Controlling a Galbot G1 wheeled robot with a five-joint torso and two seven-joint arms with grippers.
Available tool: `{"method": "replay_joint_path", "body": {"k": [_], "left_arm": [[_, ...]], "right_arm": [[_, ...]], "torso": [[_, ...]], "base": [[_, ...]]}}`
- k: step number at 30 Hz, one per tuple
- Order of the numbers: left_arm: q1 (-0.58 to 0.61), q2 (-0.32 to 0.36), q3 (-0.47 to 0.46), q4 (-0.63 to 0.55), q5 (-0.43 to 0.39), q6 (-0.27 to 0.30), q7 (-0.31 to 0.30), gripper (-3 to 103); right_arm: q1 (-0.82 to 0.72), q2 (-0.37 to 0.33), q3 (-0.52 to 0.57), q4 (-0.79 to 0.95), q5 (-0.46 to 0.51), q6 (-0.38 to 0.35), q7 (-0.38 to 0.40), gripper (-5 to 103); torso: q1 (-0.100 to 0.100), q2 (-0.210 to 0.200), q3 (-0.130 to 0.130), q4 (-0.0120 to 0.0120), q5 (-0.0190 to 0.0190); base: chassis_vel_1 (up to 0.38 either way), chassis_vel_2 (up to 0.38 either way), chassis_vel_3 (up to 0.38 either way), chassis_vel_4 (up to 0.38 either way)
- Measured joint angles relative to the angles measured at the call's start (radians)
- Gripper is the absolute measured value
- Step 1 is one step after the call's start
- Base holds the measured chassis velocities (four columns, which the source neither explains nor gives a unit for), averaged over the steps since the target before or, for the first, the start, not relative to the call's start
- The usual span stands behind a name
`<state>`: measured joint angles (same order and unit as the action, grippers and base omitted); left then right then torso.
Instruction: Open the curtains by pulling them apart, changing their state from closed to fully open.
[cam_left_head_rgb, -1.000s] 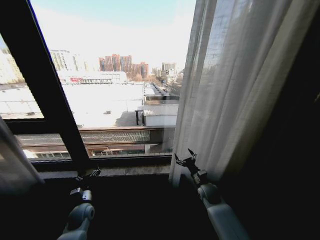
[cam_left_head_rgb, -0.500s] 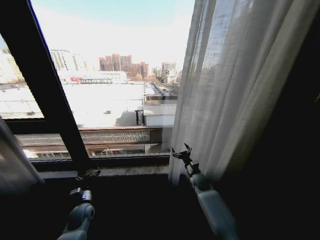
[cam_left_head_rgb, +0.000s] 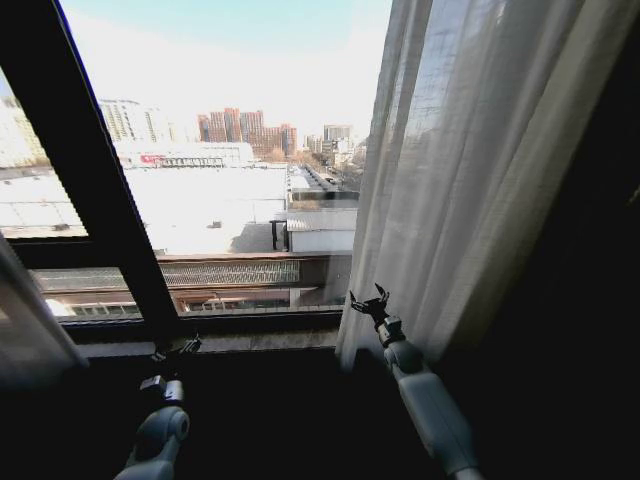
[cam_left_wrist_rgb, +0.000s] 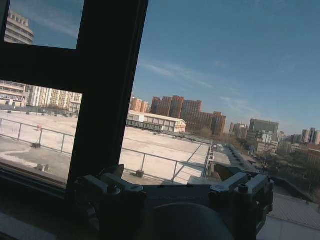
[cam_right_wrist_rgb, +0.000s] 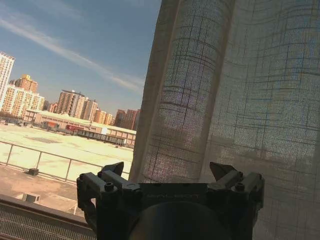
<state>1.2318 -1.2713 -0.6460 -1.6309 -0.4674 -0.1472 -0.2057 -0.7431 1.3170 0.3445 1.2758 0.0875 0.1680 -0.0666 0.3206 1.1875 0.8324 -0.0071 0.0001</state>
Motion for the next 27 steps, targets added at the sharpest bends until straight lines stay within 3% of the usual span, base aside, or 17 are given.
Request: {"method": "replay_joint_path", "body": {"k": [3, 4, 5, 9, 12, 18, 20, 27], "left_arm": [[0.0, 0.0, 0.0, 0.0, 0.0, 0.0, 0.0, 100], [0.0, 0.0, 0.0, 0.0, 0.0, 0.0, 0.0, 100], [0.0, 0.0, 0.0, 0.0, 0.0, 0.0, 0.0, 100], [0.0, 0.0, 0.0, 0.0, 0.0, 0.0, 0.0, 100], [0.0, 0.0, 0.0, 0.0, 0.0, 0.0, 0.0, 100], [0.0, 0.0, 0.0, 0.0, 0.0, 0.0, 0.0, 100], [0.0, 0.0, 0.0, 0.0, 0.0, 0.0, 0.0, 100], [0.0, 0.0, 0.0, 0.0, 0.0, 0.0, 0.0, 100]], "right_arm": [[0.001, 0.002, 0.0, -0.001, 0.0, 0.003, -0.002, 96], [0.001, 0.002, 0.0, -0.001, 0.0, 0.004, -0.003, 86], [0.001, 0.002, 0.0, -0.001, 0.0, 0.004, -0.003, 86], [-0.01, -0.007, 0.001, 0.006, 0.003, 0.01, -0.005, 65], [-0.015, -0.011, 0.001, 0.012, 0.004, 0.01, -0.006, 58], [-0.029, -0.012, -0.003, 0.031, 0.031, 0.005, -0.016, 31], [-0.03, -0.01, -0.004, 0.033, 0.038, 0.006, -0.023, 31], [-0.031, 0.002, 0.003, 0.04, 0.073, 0.022, -0.083, 2]], "torso": [[0.0, 0.0, 0.0, -0.0001, 0.0], [0.0, 0.0, 0.0, -0.0003, -0.0001], [0.0, 0.0, 0.0, -0.0003, -0.0001], [0.0, 0.0, 0.0, -0.0004, 0.0], [0.0, 0.0, 0.0, -0.0003, 0.0], [0.0, 0.0, 0.0, -0.0003, 0.0], [0.0, 0.0, 0.0, -0.0003, 0.0], [0.0, 0.0, 0.0, -0.0002, 0.0]], "base": [[0.0, 0.0, 0.0, 0.0], [0.0, 0.0, 0.0, 0.0], [0.0, 0.0, 0.0, 0.0], [0.0, 0.0, 0.0, 0.0], [0.0, 0.0, 0.0, 0.0], [0.0, 0.0, 0.0, 0.0], [0.0, 0.0, 0.0, 0.0], [0.0, 0.0, 0.0, 0.0]]}}
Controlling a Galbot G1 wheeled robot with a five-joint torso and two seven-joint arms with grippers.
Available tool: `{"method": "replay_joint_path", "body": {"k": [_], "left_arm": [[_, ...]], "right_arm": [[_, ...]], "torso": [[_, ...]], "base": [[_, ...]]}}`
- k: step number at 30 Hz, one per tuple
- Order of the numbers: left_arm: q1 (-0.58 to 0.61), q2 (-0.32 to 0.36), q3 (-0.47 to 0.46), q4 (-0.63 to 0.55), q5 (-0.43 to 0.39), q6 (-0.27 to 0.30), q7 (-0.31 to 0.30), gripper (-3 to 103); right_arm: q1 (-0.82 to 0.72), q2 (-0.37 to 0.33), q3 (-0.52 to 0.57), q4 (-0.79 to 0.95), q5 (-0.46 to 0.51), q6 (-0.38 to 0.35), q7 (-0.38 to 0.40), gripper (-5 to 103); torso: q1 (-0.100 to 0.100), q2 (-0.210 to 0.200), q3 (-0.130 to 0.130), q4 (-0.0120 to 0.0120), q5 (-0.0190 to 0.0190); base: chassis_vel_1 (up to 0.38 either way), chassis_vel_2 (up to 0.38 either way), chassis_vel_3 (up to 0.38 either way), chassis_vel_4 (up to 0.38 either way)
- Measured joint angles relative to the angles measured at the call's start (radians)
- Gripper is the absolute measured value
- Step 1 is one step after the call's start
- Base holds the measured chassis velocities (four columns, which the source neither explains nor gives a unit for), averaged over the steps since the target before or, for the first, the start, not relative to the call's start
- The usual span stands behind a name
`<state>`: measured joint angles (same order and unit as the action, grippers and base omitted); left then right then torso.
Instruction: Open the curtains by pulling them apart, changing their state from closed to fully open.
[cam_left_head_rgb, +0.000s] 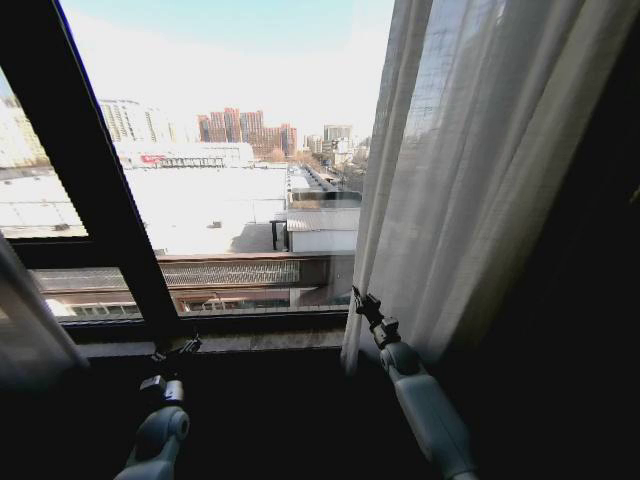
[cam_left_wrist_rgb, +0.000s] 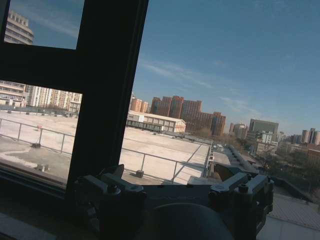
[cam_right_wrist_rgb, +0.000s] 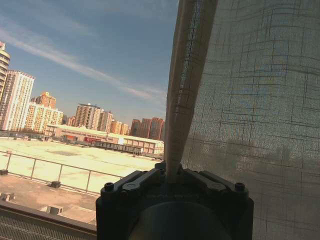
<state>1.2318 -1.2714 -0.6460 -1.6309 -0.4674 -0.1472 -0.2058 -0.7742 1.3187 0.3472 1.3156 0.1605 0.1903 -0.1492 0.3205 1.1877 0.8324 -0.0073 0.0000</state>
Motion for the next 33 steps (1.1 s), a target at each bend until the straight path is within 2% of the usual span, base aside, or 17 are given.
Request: {"method": "replay_joint_path", "body": {"k": [16, 25, 33], "left_arm": [[0.0, 0.0, 0.0, 0.0, 0.0, 0.0, 0.0, 100], [0.0, 0.0, 0.0, 0.0, 0.0, 0.0, 0.0, 100], [0.0, 0.0, 0.0, 0.0, 0.0, 0.0, 0.0, 100]], "right_arm": [[0.001, -0.006, 0.02, -0.012, 0.013, -0.005, -0.035, 0], [0.004, -0.017, 0.034, -0.019, 0.027, -0.005, -0.041, 0], [-0.004, -0.029, 0.047, -0.015, 0.035, 0.0, -0.045, 0]], "torso": [[0.0, 0.0, 0.0, 0.0002, 0.0], [0.0, 0.0, 0.0, -0.0001, 0.0001], [0.0, 0.0, 0.0, -0.0002, 0.0003]], "base": [[-0.028, -0.017, 0.028, 0.024], [-0.221, -0.179, 0.208, 0.173], [-0.306, -0.294, 0.303, 0.31]]}}
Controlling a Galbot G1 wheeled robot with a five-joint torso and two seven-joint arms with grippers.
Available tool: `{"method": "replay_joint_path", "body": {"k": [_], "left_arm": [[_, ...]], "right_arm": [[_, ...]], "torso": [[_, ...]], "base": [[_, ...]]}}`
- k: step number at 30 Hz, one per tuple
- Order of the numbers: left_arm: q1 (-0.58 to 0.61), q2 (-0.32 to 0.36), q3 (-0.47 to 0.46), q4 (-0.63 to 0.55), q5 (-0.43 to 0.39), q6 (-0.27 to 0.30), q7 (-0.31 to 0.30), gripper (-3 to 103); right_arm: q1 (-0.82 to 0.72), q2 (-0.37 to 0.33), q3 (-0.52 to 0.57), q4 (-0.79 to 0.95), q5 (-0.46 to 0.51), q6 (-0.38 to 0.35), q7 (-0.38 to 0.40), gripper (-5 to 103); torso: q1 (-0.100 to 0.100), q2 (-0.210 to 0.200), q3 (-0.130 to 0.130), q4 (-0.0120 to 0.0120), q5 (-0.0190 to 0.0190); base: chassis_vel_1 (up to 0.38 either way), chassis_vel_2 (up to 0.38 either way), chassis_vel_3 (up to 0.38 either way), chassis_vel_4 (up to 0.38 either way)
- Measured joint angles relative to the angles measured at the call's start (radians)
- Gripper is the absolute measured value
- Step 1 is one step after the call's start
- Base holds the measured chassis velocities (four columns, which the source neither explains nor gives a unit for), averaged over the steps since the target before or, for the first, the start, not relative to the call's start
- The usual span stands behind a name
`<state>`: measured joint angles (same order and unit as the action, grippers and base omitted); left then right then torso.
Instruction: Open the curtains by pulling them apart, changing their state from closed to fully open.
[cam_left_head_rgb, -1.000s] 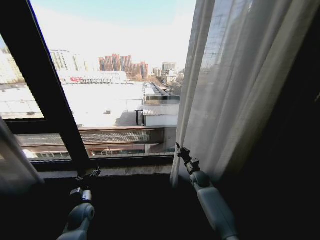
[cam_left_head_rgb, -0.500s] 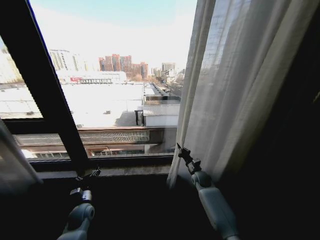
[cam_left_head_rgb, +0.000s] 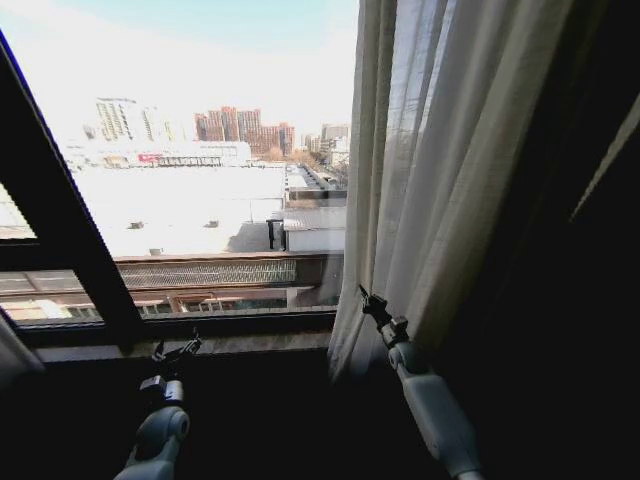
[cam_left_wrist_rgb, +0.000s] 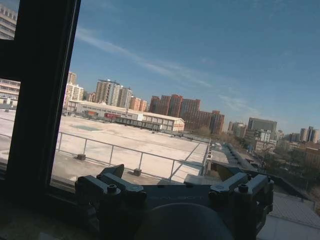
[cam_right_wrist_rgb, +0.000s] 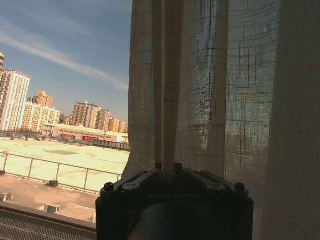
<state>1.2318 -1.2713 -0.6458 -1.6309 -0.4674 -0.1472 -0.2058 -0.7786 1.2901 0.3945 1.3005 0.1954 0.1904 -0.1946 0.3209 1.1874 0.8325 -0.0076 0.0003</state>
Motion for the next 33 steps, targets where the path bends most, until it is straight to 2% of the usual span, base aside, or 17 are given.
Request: {"method": "replay_joint_path", "body": {"k": [21, 23, 28, 33], "left_arm": [[0.0, 0.0, 0.0, 0.0, 0.0, 0.0, 0.0, 100], [0.0, 0.0, 0.0, 0.0, 0.0, 0.0, 0.0, 100], [0.0, 0.0, 0.0, 0.0, 0.0, 0.0, 0.0, 100], [0.0, 0.0, 0.0, 0.0, 0.0, 0.0, 0.0, 100]], "right_arm": [[-0.018, -0.016, 0.012, 0.017, 0.014, 0.006, -0.01, 0], [-0.02, -0.018, 0.012, 0.018, 0.018, 0.011, -0.012, 0], [-0.028, -0.018, -0.003, 0.035, 0.059, 0.024, -0.012, 0], [-0.028, -0.016, -0.002, 0.036, 0.049, 0.043, -0.026, 0]], "torso": [[0.0, 0.0, 0.0, 0.0, -0.0006], [0.0, 0.0, 0.0, 0.0, 0.0006], [0.0, 0.0, 0.0, 0.0001, -0.0008], [0.0, 0.0, 0.0, -0.0003, 0.0]], "base": [[-0.354, -0.354, 0.355, 0.359], [-0.353, -0.313, 0.367, 0.307], [-0.354, -0.341, 0.353, 0.365], [-0.236, -0.26, 0.267, 0.258]]}}
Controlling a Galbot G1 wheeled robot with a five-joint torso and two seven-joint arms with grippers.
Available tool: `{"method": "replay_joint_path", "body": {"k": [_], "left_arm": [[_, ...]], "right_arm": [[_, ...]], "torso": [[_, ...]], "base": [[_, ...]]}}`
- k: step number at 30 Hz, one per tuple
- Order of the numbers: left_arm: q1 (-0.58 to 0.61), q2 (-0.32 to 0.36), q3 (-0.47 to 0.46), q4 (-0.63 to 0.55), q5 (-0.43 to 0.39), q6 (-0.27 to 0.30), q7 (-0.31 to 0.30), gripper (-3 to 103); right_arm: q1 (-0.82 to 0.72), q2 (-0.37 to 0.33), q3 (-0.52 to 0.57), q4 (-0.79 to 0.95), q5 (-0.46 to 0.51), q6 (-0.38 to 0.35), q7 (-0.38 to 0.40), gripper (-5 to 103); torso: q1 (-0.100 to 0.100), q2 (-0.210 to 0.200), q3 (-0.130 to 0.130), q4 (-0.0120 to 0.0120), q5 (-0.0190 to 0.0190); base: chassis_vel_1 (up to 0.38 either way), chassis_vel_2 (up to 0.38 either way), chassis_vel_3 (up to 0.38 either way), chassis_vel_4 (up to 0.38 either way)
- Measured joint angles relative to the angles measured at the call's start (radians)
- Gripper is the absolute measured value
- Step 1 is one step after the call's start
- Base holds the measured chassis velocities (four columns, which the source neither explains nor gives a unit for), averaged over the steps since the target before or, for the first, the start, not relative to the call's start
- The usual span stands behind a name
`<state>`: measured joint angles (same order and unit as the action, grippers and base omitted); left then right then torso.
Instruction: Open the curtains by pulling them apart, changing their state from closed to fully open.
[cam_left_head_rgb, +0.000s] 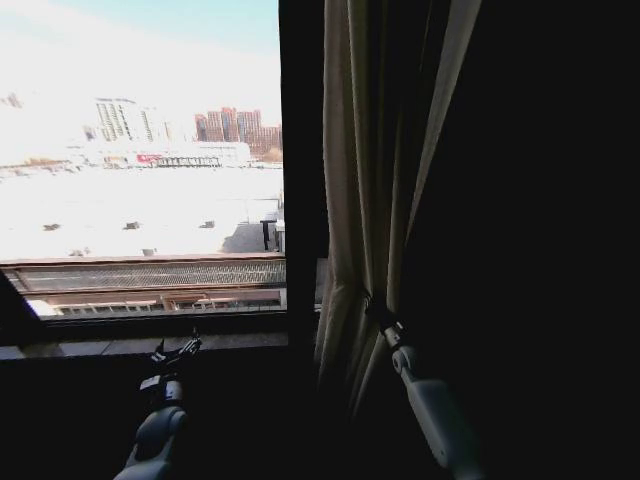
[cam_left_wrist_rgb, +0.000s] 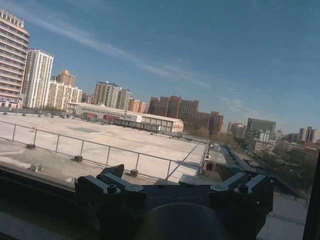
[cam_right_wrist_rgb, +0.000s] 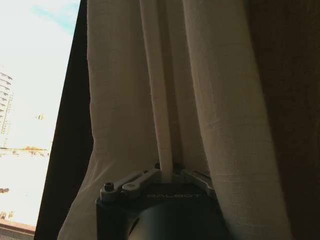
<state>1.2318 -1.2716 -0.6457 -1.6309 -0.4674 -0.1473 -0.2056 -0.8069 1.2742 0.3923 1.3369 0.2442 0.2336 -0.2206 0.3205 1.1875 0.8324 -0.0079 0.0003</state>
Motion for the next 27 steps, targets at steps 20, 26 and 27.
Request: {"method": "replay_joint_path", "body": {"k": [20, 26, 27], "left_arm": [[0.0, 0.0, 0.0, 0.0, 0.0, 0.0, 0.0, 100], [0.0, 0.0, 0.0, 0.0, 0.0, 0.0, 0.0, 100], [0.0, 0.0, 0.0, 0.0, 0.0, 0.0, 0.0, 100]], "right_arm": [[-0.012, -0.006, 0.003, 0.009, -0.073, 0.014, 0.003, 0], [0.002, -0.01, -0.006, -0.002, -0.114, -0.013, 0.037, 0], [0.011, -0.01, -0.008, -0.01, -0.114, -0.033, 0.074, 0]], "torso": [[0.0, 0.0, 0.0, -0.0001, 0.0], [0.0, 0.0, 0.0, 0.0008, -0.0006], [0.0, 0.0, 0.0, 0.0009, -0.0004]], "base": [[-0.01, -0.022, 0.01, 0.004], [0.0, 0.0, 0.0, 0.0], [0.0, 0.0, 0.0, 0.0]]}}
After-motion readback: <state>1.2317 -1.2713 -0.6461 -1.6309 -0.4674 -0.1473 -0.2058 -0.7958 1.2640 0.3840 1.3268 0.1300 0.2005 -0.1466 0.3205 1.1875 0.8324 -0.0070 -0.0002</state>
